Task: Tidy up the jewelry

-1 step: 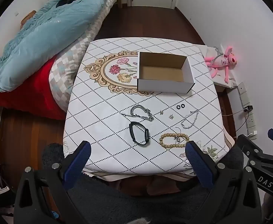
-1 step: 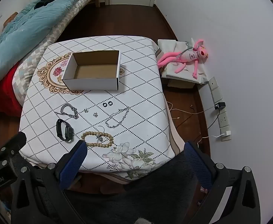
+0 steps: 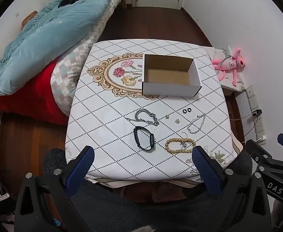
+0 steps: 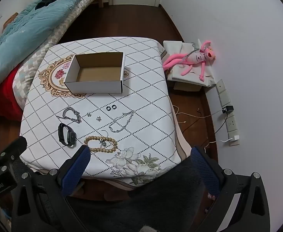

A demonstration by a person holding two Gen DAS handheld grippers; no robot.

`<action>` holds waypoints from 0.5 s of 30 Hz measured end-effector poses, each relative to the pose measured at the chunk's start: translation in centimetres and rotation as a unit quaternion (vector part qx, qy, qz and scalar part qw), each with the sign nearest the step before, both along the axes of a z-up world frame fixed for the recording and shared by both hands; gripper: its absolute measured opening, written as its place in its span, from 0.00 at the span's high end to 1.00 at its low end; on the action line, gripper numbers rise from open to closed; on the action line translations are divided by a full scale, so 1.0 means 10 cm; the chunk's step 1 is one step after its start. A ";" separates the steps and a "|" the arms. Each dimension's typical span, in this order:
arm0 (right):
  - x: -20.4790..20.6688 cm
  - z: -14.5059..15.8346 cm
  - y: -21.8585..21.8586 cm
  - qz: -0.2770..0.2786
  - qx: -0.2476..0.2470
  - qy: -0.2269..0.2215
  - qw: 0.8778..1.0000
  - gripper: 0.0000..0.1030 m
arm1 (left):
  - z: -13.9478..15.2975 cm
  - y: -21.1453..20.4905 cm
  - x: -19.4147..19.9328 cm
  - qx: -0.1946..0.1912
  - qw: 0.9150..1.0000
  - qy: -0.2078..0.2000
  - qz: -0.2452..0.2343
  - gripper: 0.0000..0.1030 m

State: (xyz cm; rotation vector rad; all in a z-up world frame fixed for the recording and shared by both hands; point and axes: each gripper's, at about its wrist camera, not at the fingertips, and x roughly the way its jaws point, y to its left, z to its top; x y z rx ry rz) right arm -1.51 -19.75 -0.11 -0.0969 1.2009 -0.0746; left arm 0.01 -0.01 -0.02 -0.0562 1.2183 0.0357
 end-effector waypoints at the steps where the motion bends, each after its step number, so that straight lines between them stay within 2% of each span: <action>1: 0.00 0.00 0.00 0.000 0.001 0.003 1.000 0.00 | 0.00 0.00 0.00 -0.003 1.000 0.000 0.001 0.00; 15: -0.03 0.12 -0.03 0.000 0.003 -0.007 1.000 0.00 | 0.08 -0.04 0.04 0.001 1.000 -0.006 0.000 0.00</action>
